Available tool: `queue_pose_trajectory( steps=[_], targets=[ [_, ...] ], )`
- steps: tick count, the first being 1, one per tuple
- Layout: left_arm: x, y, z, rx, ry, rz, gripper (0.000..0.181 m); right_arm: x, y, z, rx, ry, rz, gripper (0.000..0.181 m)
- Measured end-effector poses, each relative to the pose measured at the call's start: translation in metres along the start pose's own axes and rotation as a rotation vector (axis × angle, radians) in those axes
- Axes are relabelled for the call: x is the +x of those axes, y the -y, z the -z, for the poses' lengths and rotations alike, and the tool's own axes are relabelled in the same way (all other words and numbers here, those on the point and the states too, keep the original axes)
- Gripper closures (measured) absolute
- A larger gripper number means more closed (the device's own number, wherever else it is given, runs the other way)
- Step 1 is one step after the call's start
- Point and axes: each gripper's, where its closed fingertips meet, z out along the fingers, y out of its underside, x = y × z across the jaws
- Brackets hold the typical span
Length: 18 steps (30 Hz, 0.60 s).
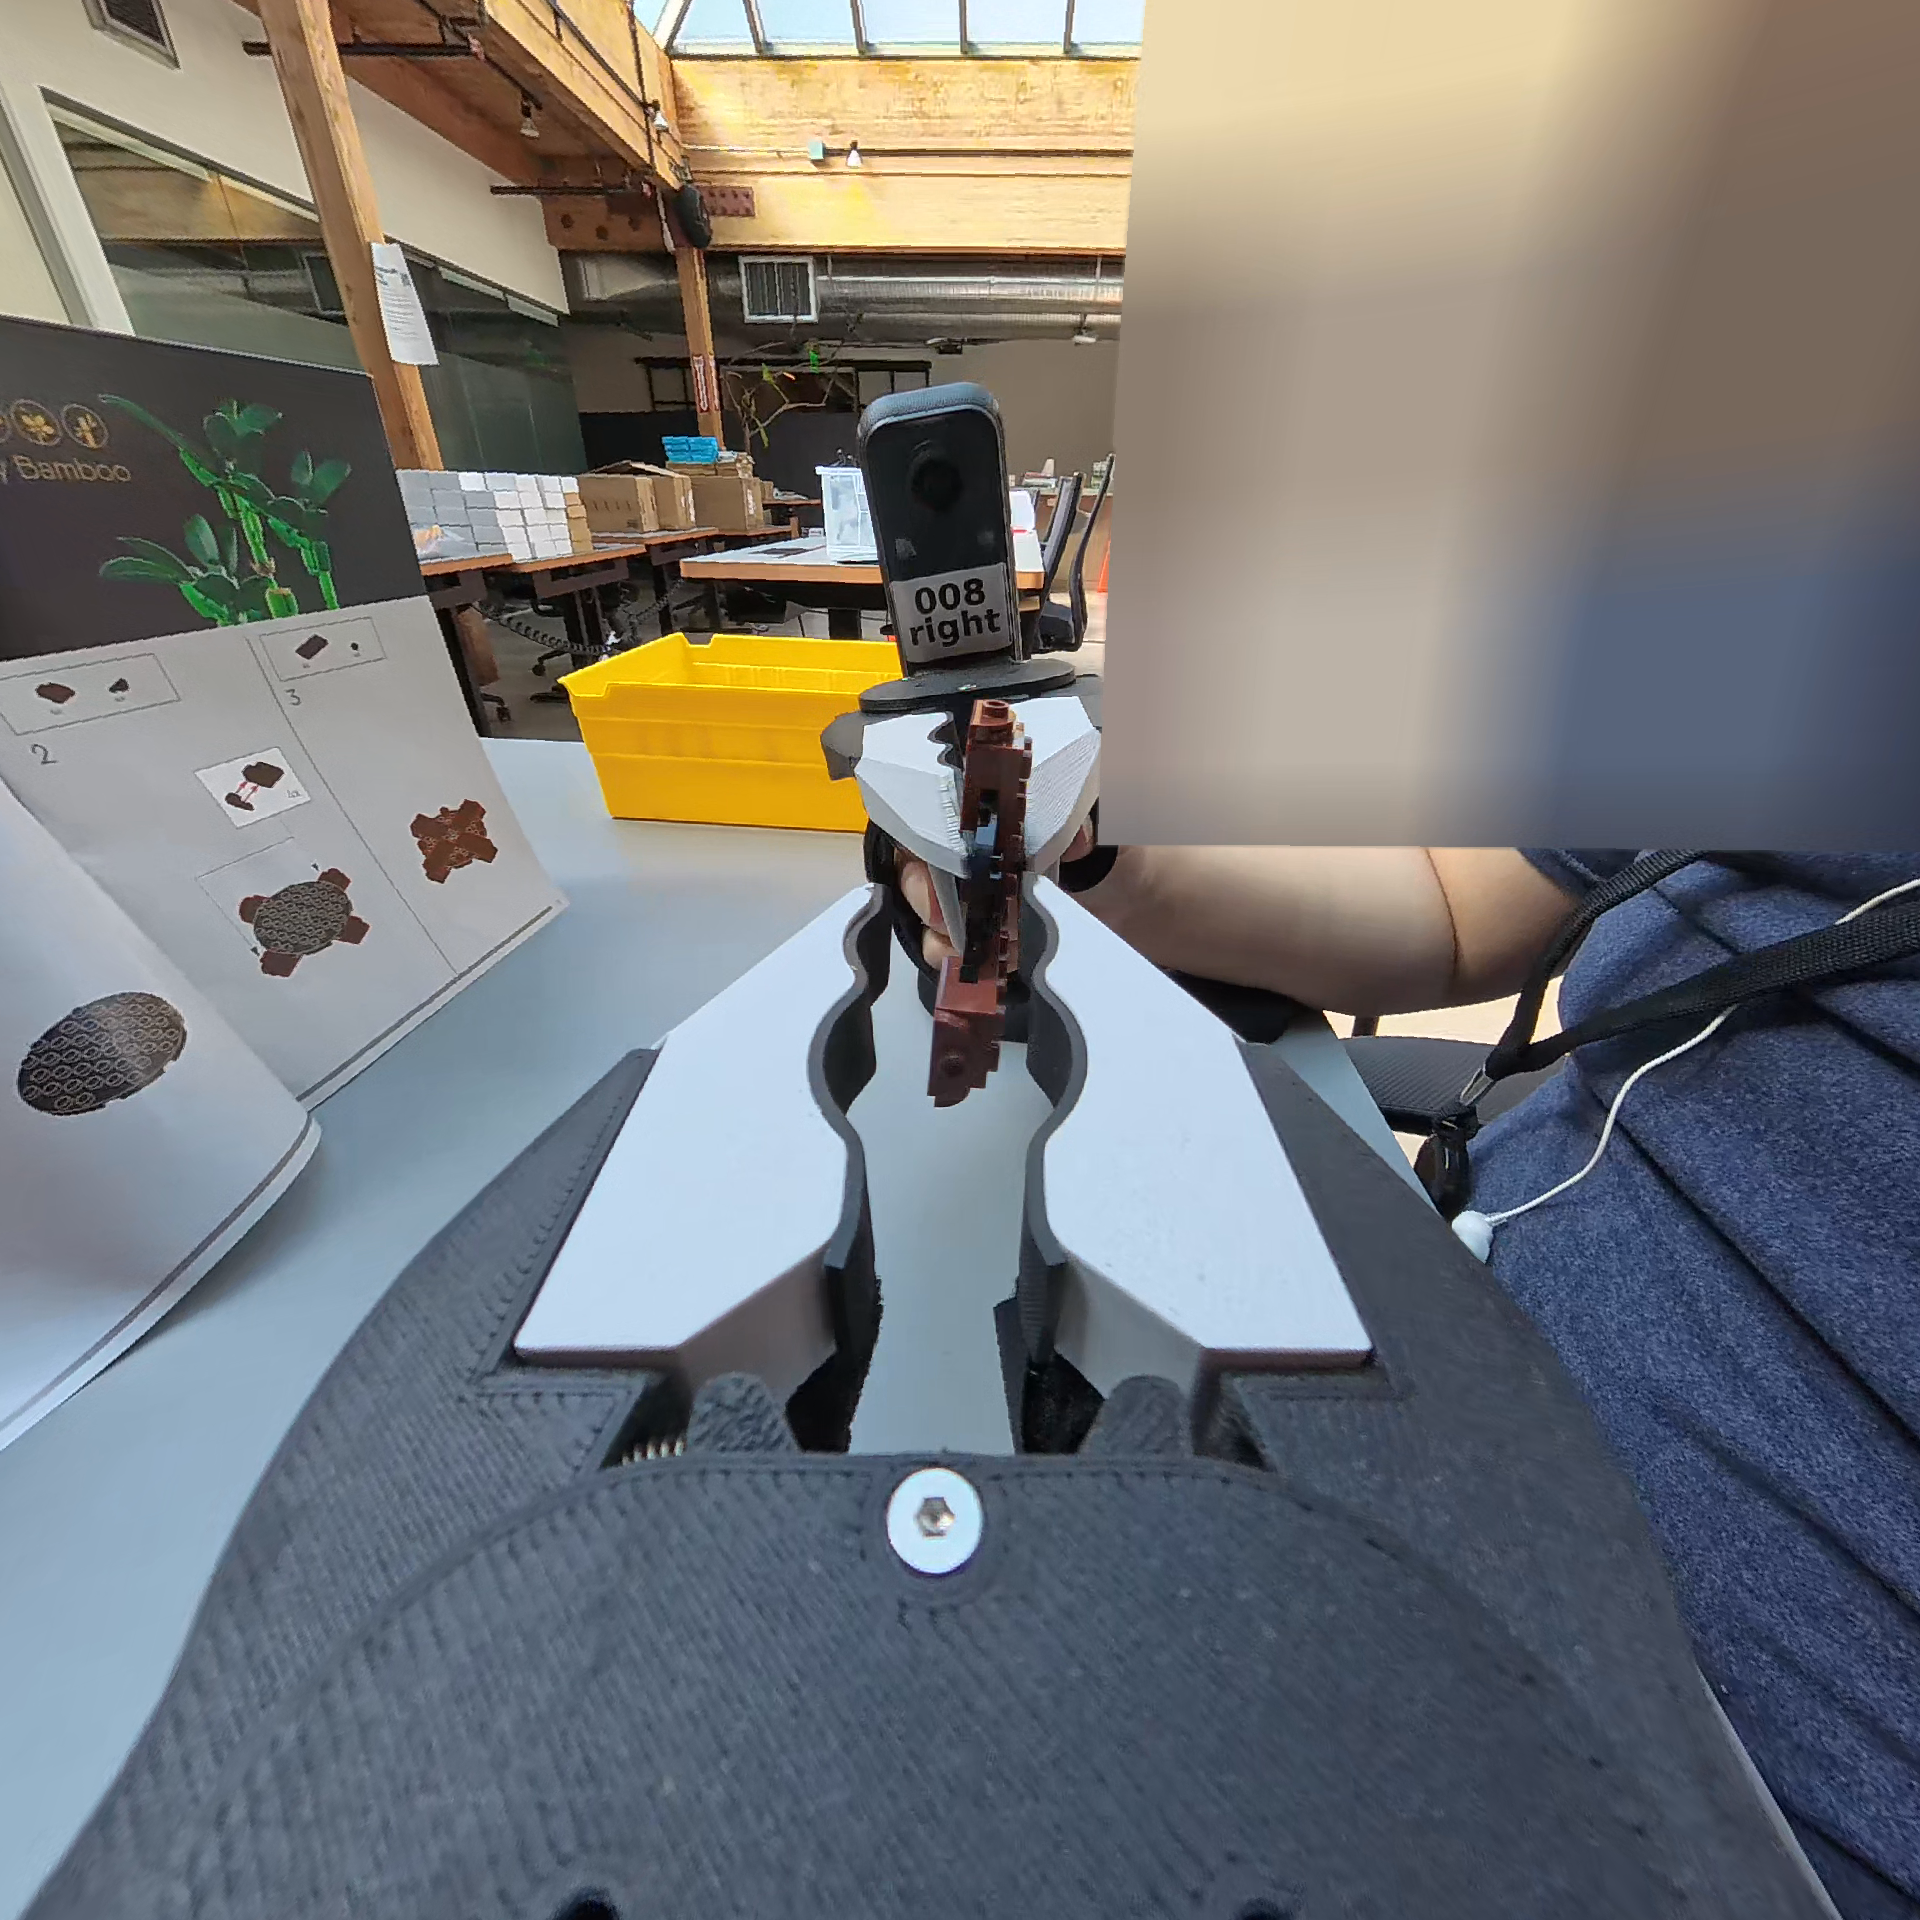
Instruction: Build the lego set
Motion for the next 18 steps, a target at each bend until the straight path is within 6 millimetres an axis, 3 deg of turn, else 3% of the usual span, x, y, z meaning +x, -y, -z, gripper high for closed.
queue_pose_trajectory(
  steps=[5,6,11,14,18],
  targets=[
    [0.004,-0.003,-0.004,-0.024,0.005,-0.038,0.159,-0.004,0.003,-0.002,0.058,0.053,0.005,0.175],
    [0.008,-0.001,-0.004,-0.022,-0.008,-0.063,0.17,-0.004,0.004,-0.001,0.081,0.062,0.012,0.175],
    [0.011,-0.001,-0.005,-0.092,0.083,-0.283,0.173,-0.004,0.003,0.0,0.131,0.085,0.052,0.171],
    [0.01,-0.005,-0.004,-0.155,0.129,-0.38,0.173,0.0,0.002,0.0,0.112,0.032,0.162,0.152],
    [0.005,-0.02,-0.003,-0.281,0.147,-0.432,0.173,0.001,-0.003,0.002,0.039,-0.065,0.397,0.147]
  ],
)
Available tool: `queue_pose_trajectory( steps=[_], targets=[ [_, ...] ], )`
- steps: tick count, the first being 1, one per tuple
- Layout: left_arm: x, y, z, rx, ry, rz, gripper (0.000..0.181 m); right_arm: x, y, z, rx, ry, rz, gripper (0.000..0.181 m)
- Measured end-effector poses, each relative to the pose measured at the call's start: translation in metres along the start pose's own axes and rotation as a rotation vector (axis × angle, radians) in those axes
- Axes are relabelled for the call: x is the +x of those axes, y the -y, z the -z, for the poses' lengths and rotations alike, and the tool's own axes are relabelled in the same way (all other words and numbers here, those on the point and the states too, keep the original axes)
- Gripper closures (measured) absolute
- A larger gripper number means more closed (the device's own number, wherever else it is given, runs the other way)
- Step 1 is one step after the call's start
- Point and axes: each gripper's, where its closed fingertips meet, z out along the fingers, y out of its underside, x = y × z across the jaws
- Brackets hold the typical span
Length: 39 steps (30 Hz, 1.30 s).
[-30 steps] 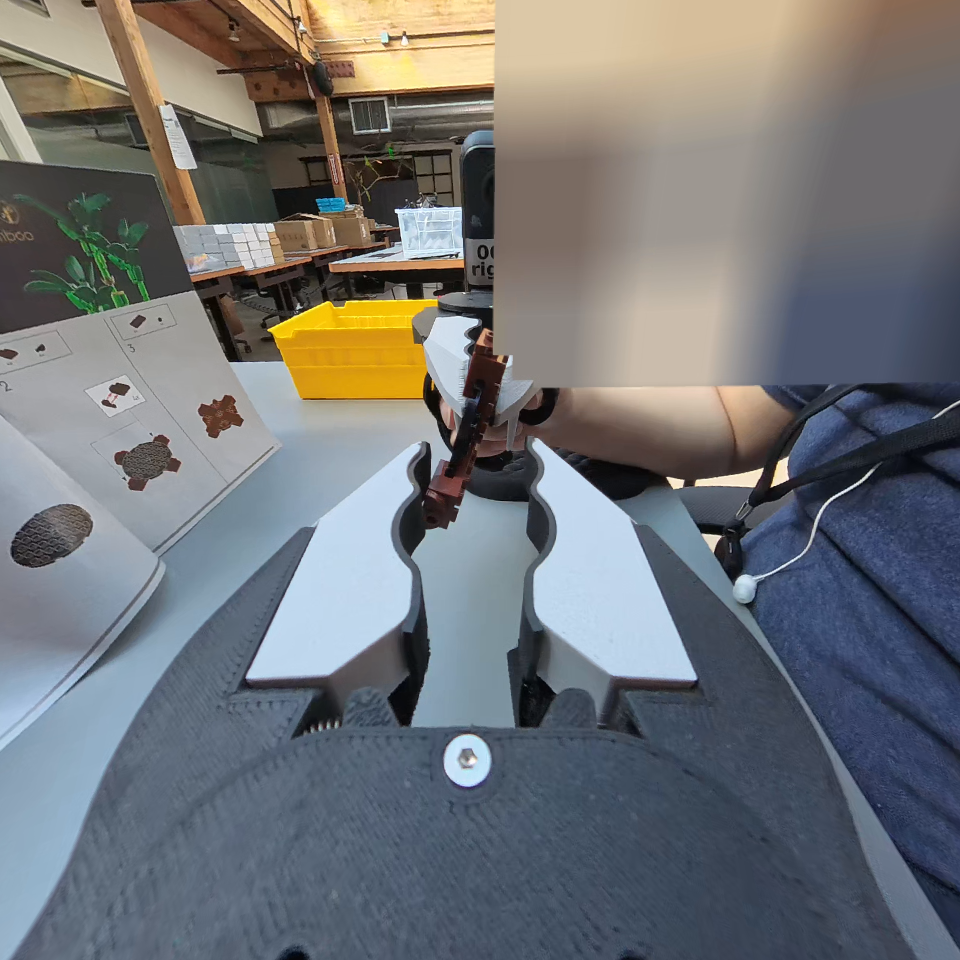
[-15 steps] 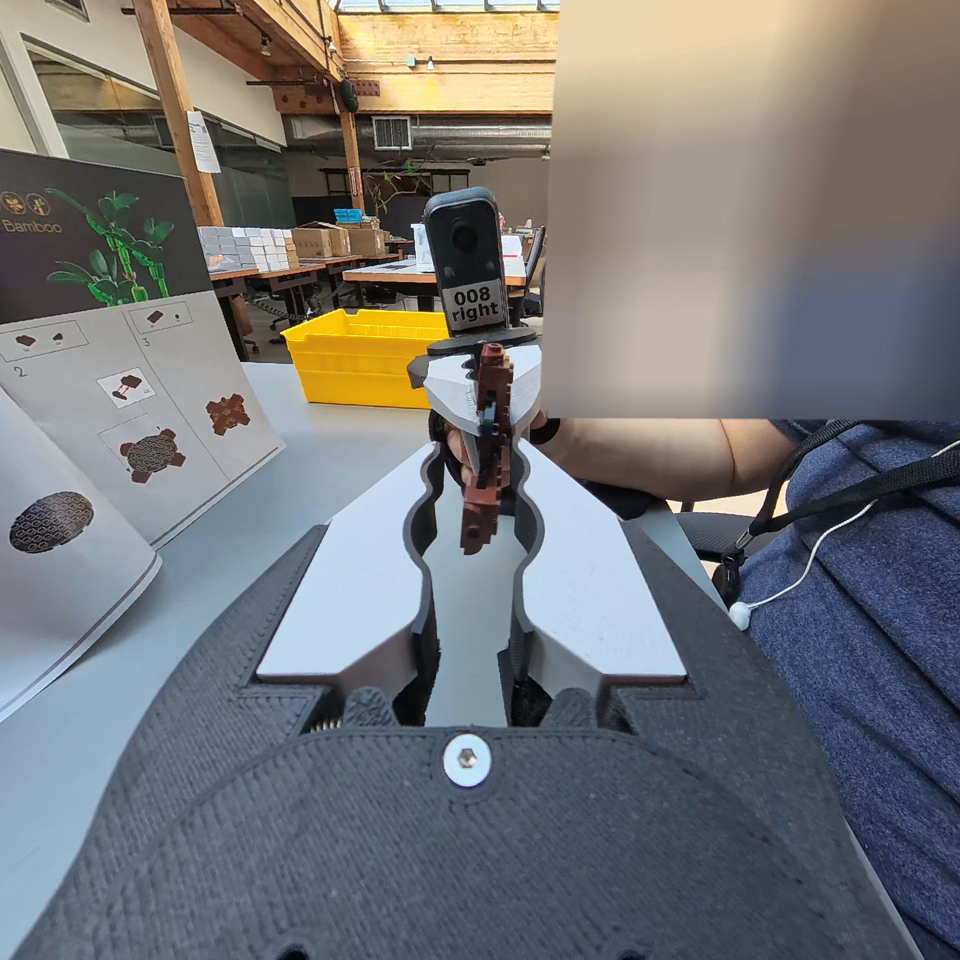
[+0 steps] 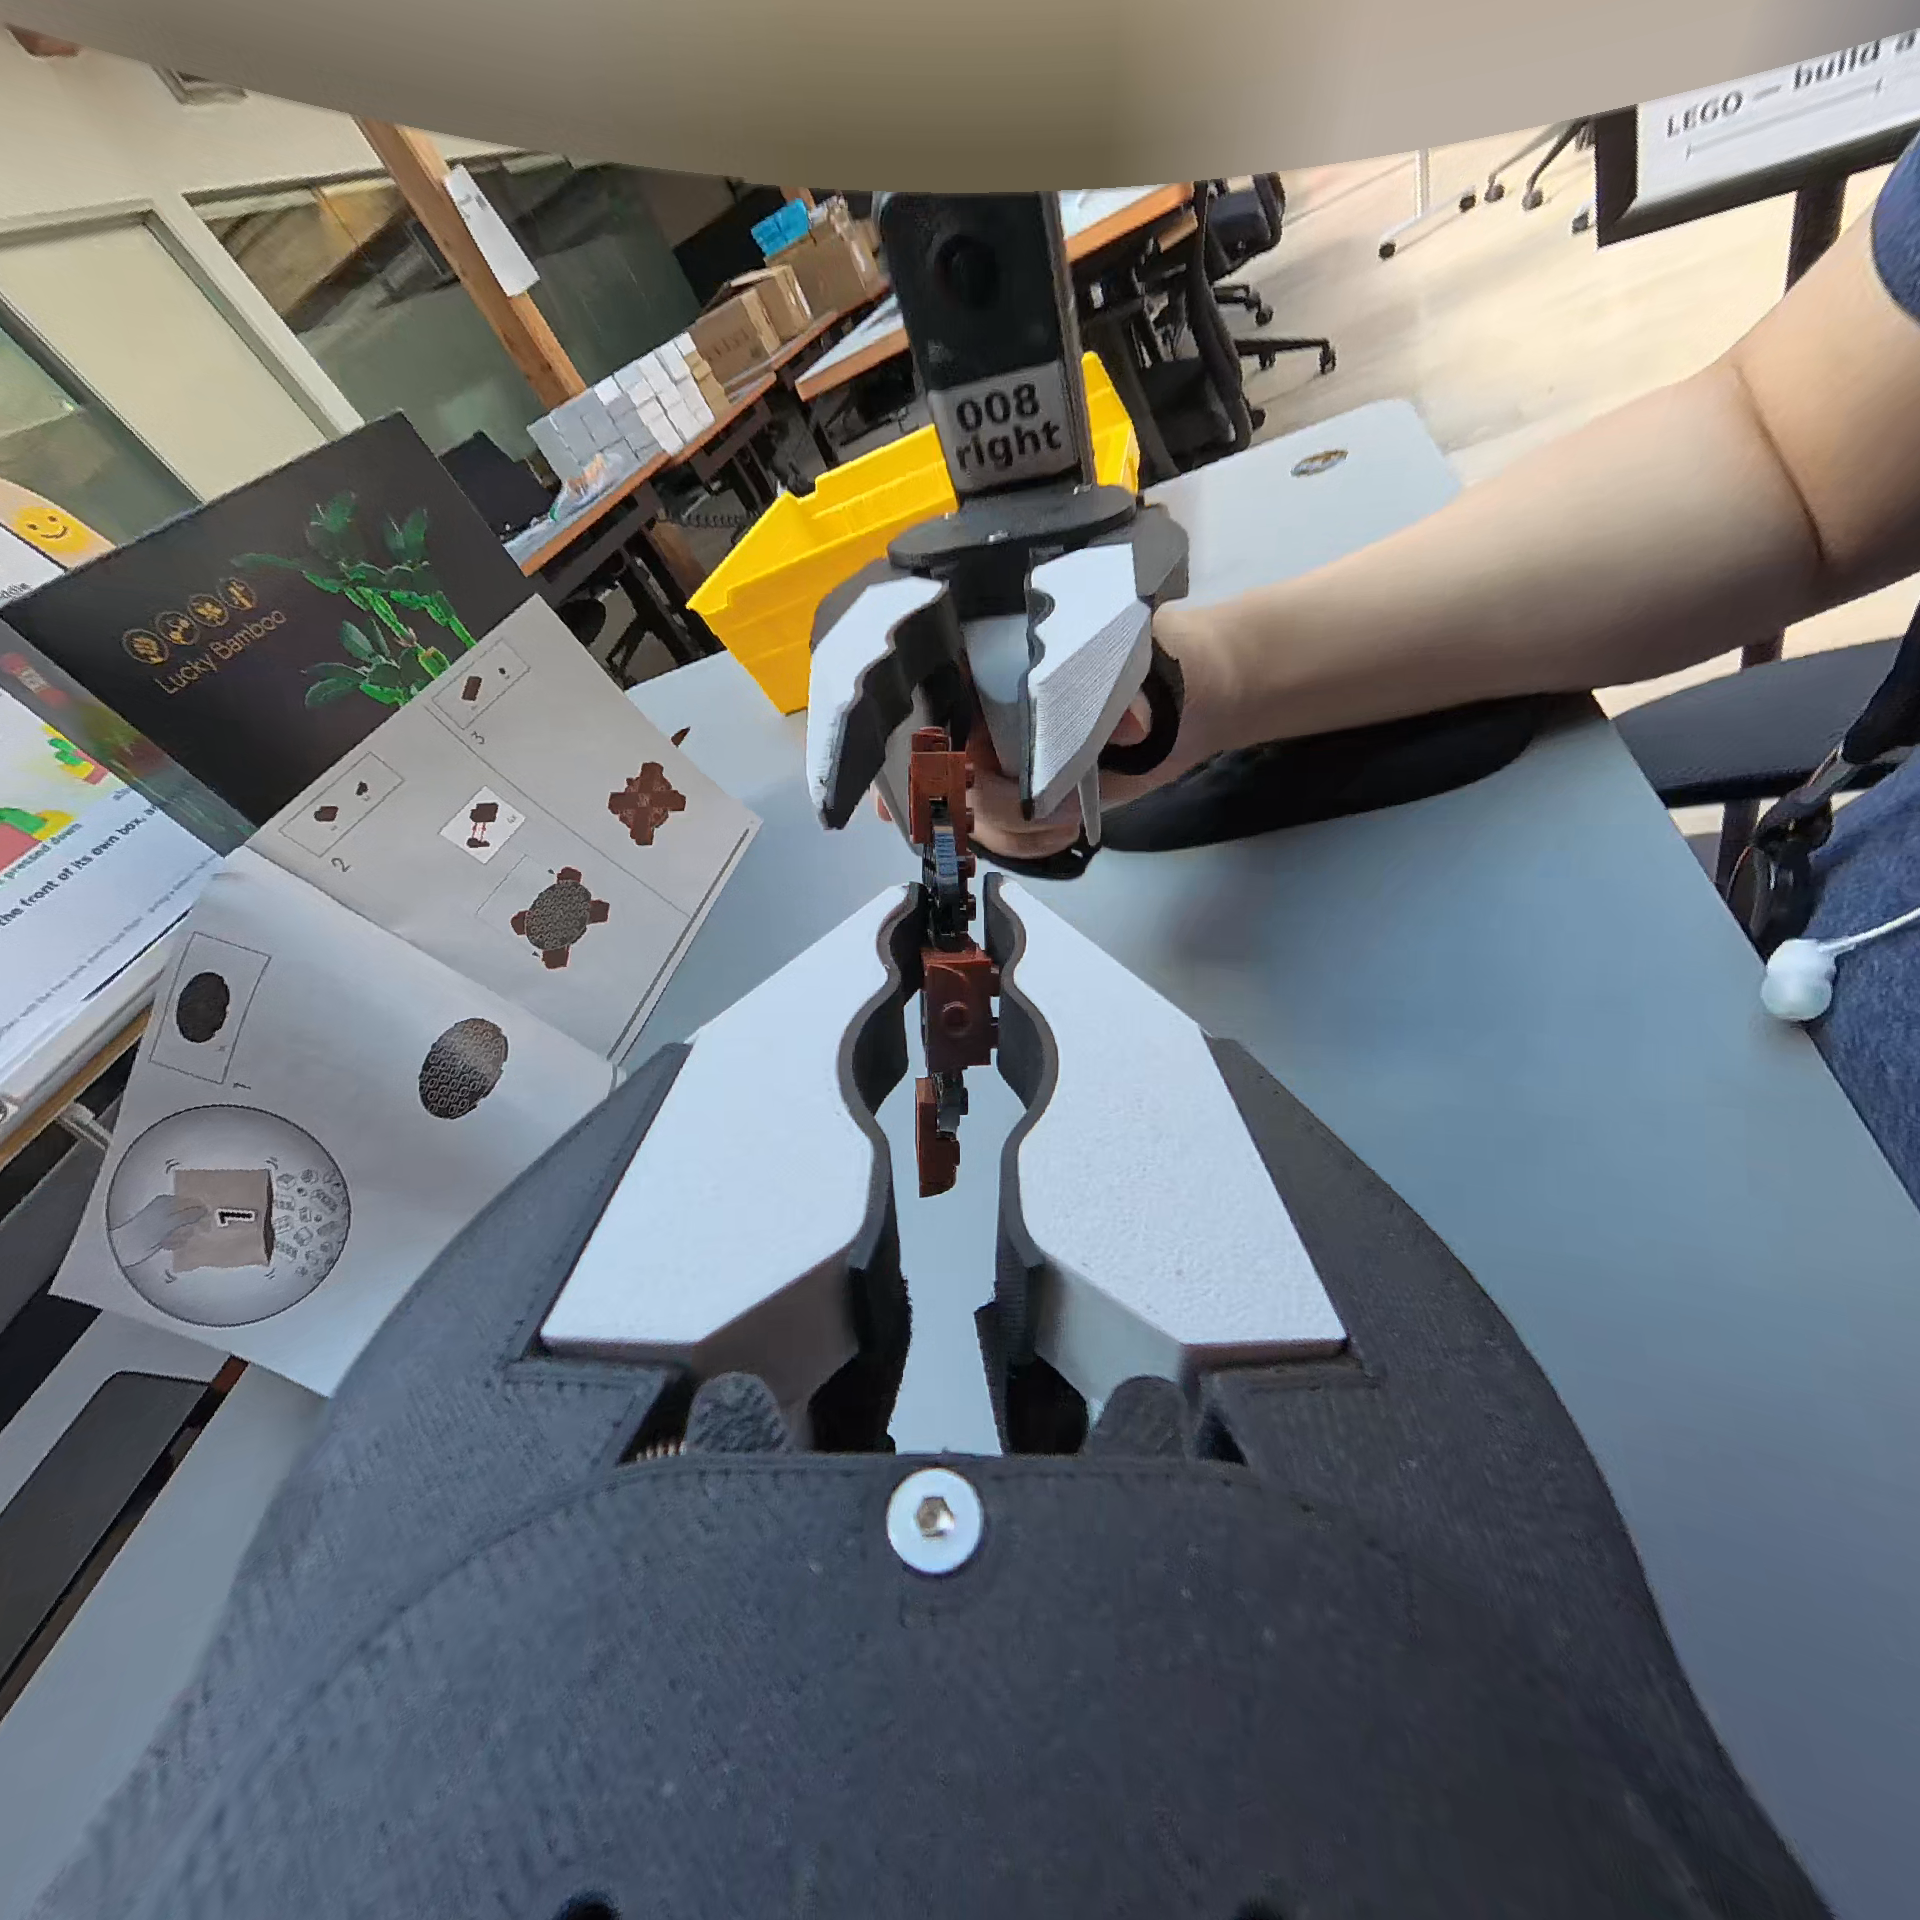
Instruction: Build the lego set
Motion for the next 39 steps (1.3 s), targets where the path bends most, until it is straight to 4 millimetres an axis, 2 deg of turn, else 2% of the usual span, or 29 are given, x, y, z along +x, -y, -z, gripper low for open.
queue_pose_trajectory(
  steps=[6,11,15,19,24,29,35,39],
  targets=[
    [0.012,-0.021,-0.006,-0.131,-0.066,-0.034,0.173,-0.005,-0.026,-0.001,-0.226,-0.033,0.219,0.161],
    [0.016,-0.034,-0.009,-0.194,-0.13,0.048,0.173,-0.011,-0.045,-0.002,-0.348,0.01,0.203,0.169],
    [0.018,-0.039,-0.011,-0.2,-0.157,0.103,0.173,-0.012,-0.05,0.001,-0.386,0.03,0.127,0.171],
    [0.016,-0.034,-0.011,-0.158,-0.141,0.116,0.172,-0.01,-0.044,0.001,-0.346,0.043,0.012,0.171],
    [0.012,-0.027,-0.011,-0.099,-0.124,0.145,0.166,-0.005,-0.024,0.002,-0.193,0.055,-0.14,0.171],
    [0.01,-0.008,-0.008,0.031,-0.153,0.241,0.175,-0.005,-0.012,0.003,-0.116,0.073,-0.179,0.171],
    [0.008,-0.004,-0.008,0.063,-0.123,0.209,0.173,-0.005,-0.009,0.004,-0.094,0.074,-0.179,0.171],
    [0.009,-0.002,-0.007,0.09,-0.161,0.28,0.176,-0.005,-0.008,0.004,-0.088,0.073,-0.173,0.171]
  ],
)
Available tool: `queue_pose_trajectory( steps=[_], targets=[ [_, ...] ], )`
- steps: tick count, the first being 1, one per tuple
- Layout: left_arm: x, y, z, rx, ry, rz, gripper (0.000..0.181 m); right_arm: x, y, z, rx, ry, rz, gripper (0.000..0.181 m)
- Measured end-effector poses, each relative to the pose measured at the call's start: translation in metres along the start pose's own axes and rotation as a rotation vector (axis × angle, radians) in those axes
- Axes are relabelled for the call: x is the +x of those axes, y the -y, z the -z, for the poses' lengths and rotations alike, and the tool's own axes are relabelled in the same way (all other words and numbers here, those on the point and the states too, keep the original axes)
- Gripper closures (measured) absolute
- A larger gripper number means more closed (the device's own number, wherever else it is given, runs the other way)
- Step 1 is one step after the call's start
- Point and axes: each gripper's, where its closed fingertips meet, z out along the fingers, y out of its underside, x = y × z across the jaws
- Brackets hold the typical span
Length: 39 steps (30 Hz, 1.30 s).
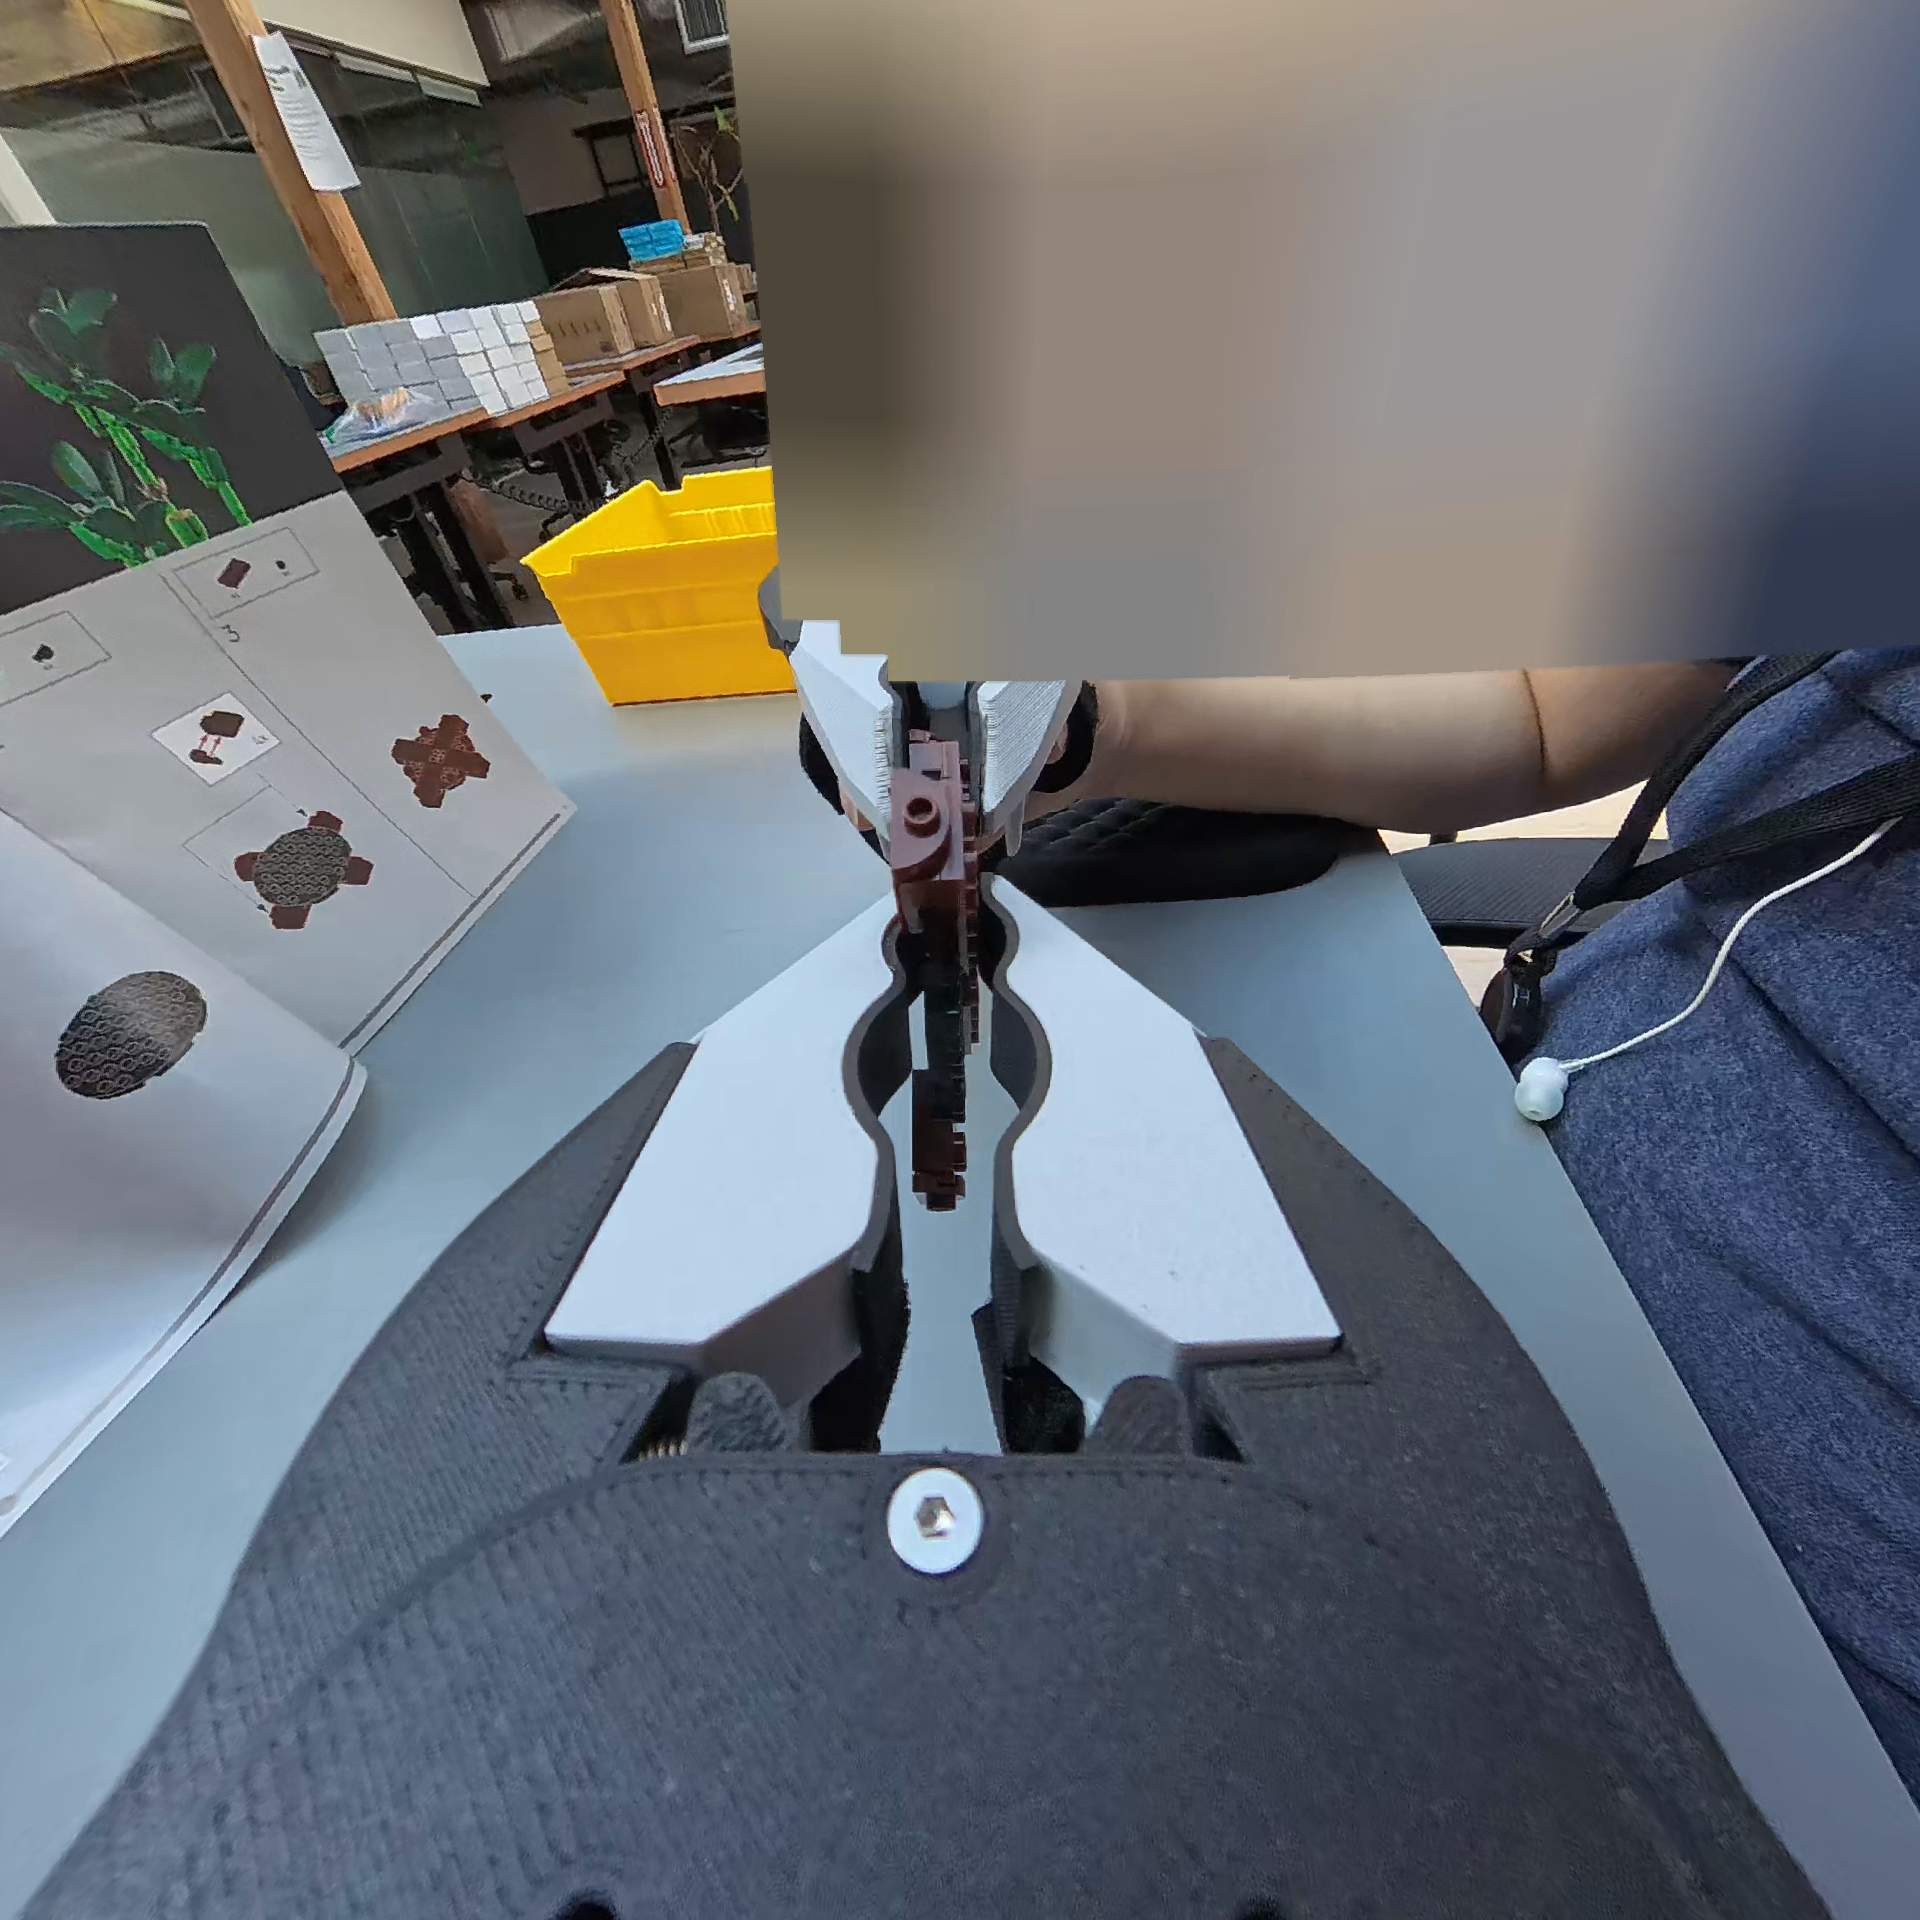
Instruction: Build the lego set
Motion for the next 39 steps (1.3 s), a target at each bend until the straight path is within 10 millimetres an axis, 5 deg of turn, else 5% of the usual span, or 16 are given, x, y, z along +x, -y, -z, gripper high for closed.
queue_pose_trajectory(
  steps=[11,15,25,39],
  targets=[
    [0.0,0.001,0.001,0.013,-0.046,0.108,0.176,0.001,0.001,0.0,0.015,0.009,-0.039,0.17],
    [-0.013,0.01,0.007,0.089,-0.01,0.19,0.176,0.011,0.001,0.002,0.033,-0.011,-0.134,0.149],
    [-0.021,0.015,0.008,0.187,-0.055,0.384,0.176,0.017,-0.007,-0.005,0.023,-0.02,-0.257,0.177],
    [-0.026,0.012,0.007,0.209,-0.066,0.461,0.175,0.021,-0.012,-0.001,-0.004,-0.024,-0.323,0.178]
  ],
)
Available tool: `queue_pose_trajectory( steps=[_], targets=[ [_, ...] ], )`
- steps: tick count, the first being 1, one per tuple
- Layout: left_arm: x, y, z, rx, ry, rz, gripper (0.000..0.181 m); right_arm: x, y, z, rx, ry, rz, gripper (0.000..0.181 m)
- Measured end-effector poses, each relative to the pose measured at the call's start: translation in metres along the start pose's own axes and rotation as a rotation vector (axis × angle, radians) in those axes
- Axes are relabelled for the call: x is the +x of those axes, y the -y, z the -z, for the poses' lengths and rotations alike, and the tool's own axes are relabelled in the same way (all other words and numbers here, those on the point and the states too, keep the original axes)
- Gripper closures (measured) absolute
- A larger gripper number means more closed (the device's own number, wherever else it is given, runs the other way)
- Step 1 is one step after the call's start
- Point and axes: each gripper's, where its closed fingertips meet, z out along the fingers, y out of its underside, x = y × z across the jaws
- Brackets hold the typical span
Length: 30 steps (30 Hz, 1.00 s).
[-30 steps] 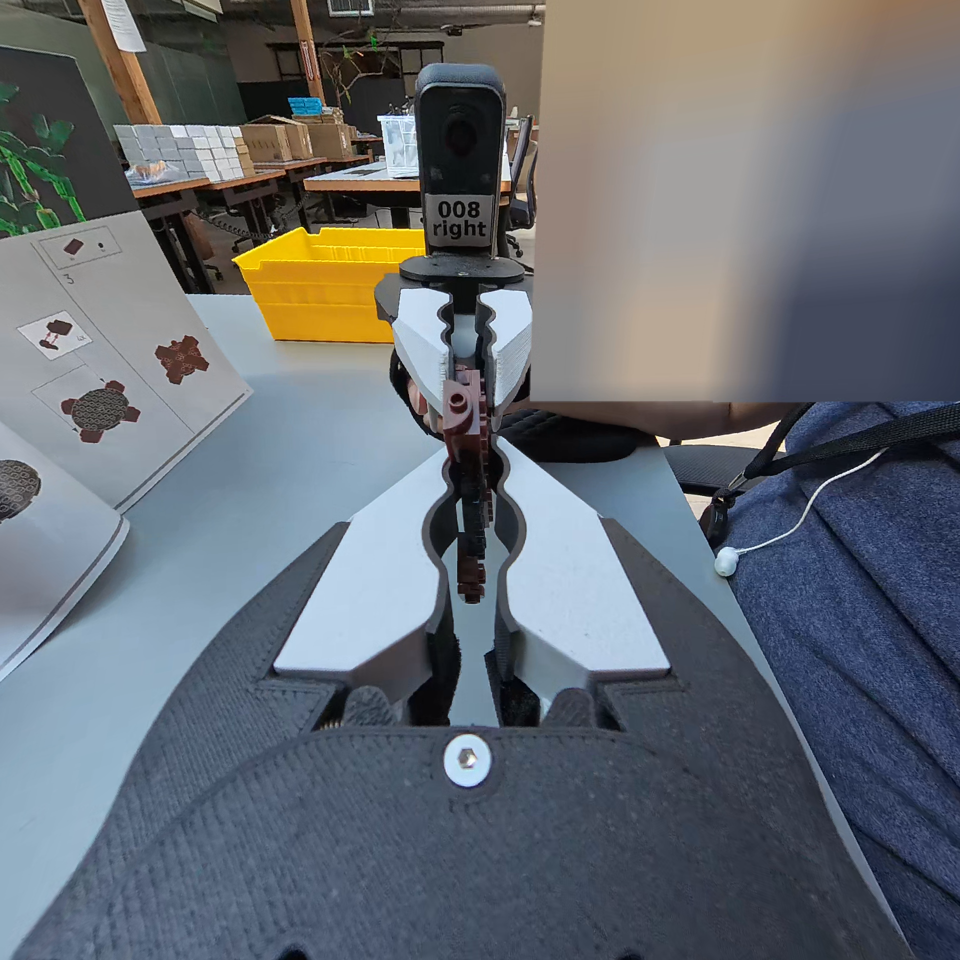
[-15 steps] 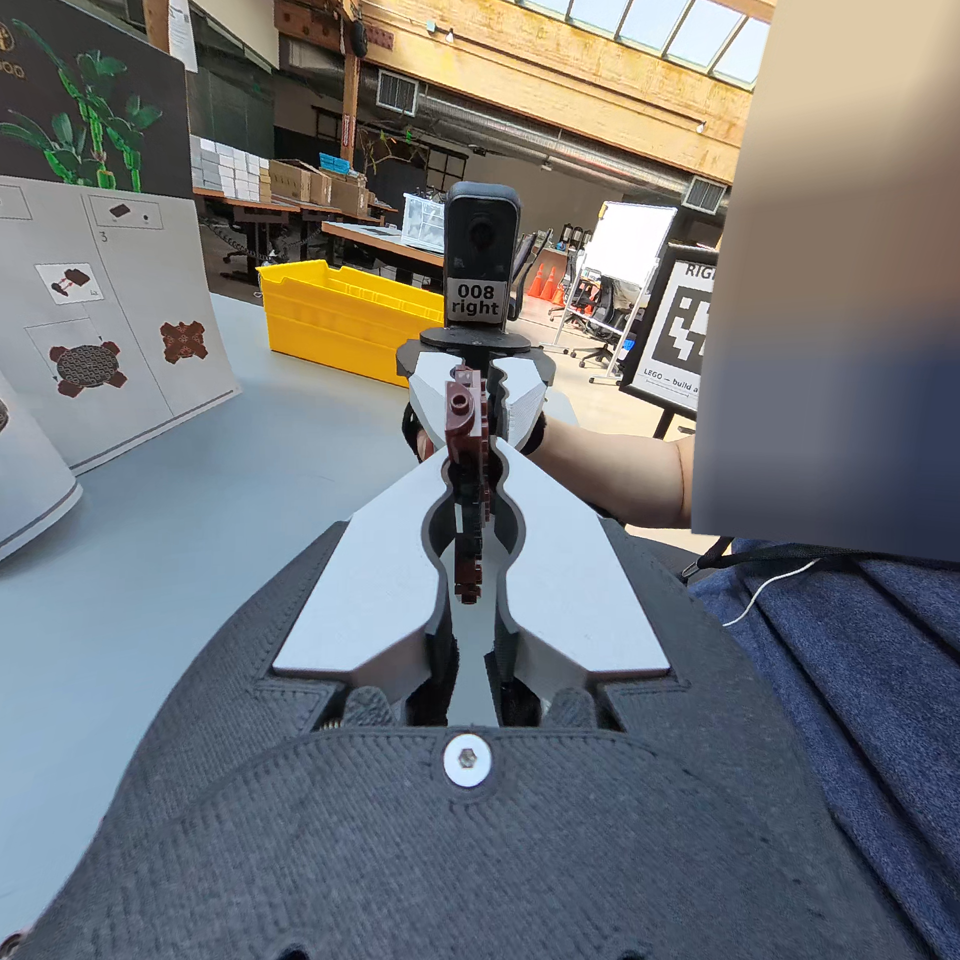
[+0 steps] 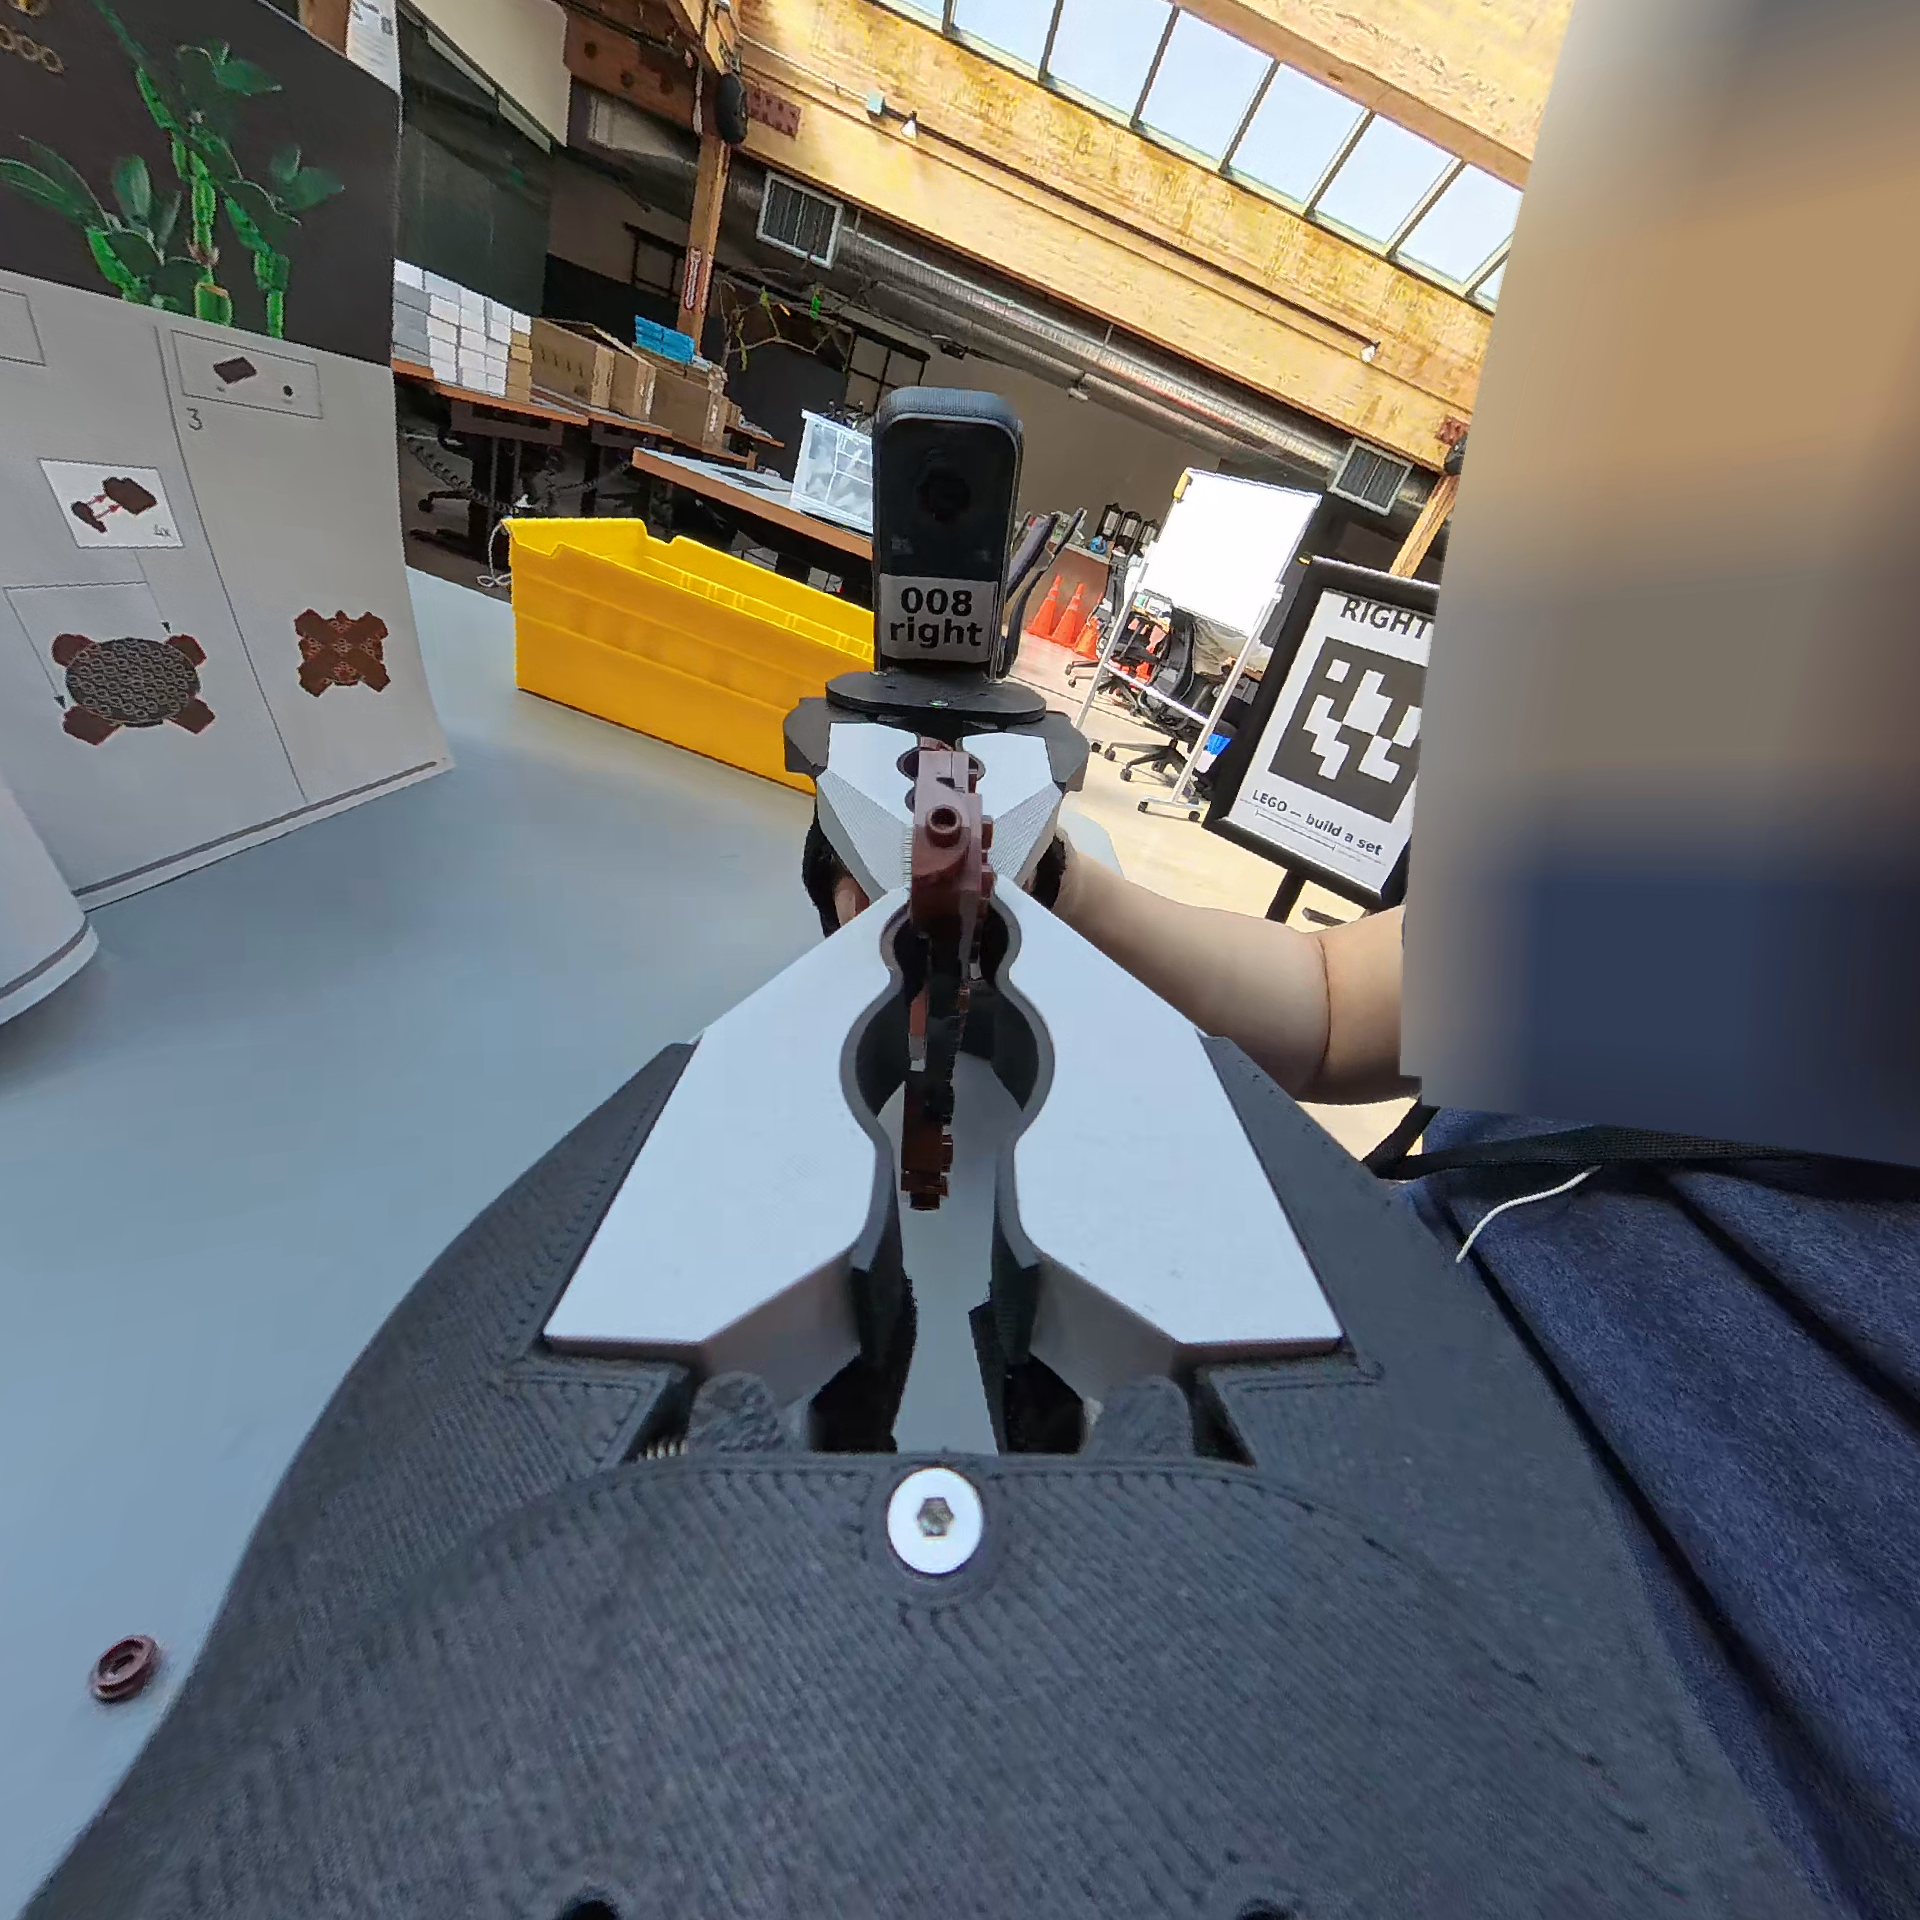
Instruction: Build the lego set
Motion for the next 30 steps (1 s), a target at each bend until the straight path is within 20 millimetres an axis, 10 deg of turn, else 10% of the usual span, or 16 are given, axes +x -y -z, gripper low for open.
queue_pose_trajectory(
  steps=[30],
  targets=[
    [-0.012,0.002,-0.002,0.081,0.011,0.133,0.175,0.013,0.006,0.0,0.071,-0.038,-0.109,0.171]
  ],
)
